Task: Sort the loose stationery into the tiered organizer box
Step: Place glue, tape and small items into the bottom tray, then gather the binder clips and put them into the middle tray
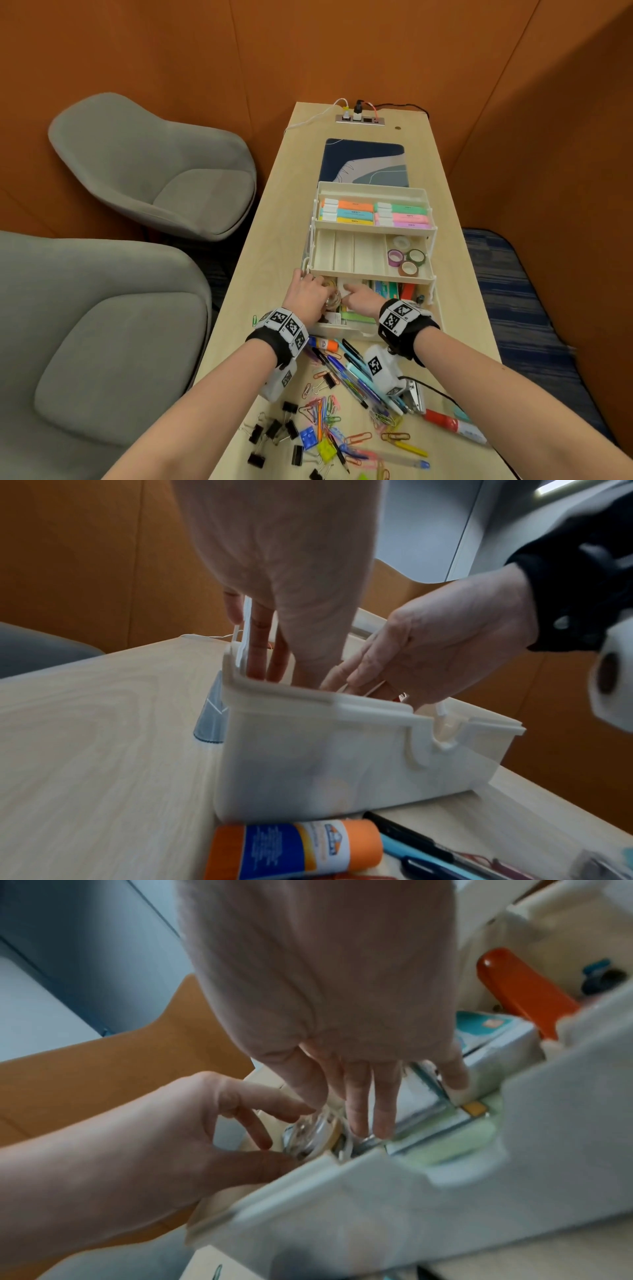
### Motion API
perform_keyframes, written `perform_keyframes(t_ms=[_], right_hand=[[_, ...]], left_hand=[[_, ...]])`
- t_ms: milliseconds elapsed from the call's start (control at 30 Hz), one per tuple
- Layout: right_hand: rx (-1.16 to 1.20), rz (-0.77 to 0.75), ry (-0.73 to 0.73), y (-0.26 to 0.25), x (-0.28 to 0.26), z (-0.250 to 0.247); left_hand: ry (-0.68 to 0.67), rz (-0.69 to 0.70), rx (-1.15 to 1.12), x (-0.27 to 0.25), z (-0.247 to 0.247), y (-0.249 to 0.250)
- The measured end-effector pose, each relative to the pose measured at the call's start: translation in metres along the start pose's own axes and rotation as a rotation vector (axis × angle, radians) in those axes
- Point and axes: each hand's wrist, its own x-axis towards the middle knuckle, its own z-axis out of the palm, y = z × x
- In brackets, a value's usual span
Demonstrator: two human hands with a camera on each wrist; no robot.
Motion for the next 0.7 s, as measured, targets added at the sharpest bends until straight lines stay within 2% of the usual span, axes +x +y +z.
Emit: perform_keyframes(t_ms=[100, 167, 300, 367, 500, 700], right_hand=[[-0.007, -0.01, 0.026, 0.0, -0.007, -0.012], [0.033, -0.034, 0.05, 0.004, -0.018, -0.019], [0.245, -0.146, 0.206, 0.026, -0.059, -0.029], [0.375, -0.174, 0.257, 0.044, -0.088, -0.029], [0.541, -0.124, 0.321, 0.087, -0.142, -0.011], [0.641, 0.054, 0.364, 0.153, -0.183, 0.03]], left_hand=[[0.068, 0.002, -0.084, -0.004, -0.006, 0.0], [0.159, -0.003, -0.173, -0.011, -0.014, -0.002], [0.408, -0.06, -0.385, -0.048, -0.028, -0.007], [0.481, -0.108, -0.523, -0.073, -0.028, -0.008], [0.437, -0.202, -0.755, -0.123, -0.015, 0.0], [0.281, -0.375, -0.847, -0.18, 0.028, 0.019]])
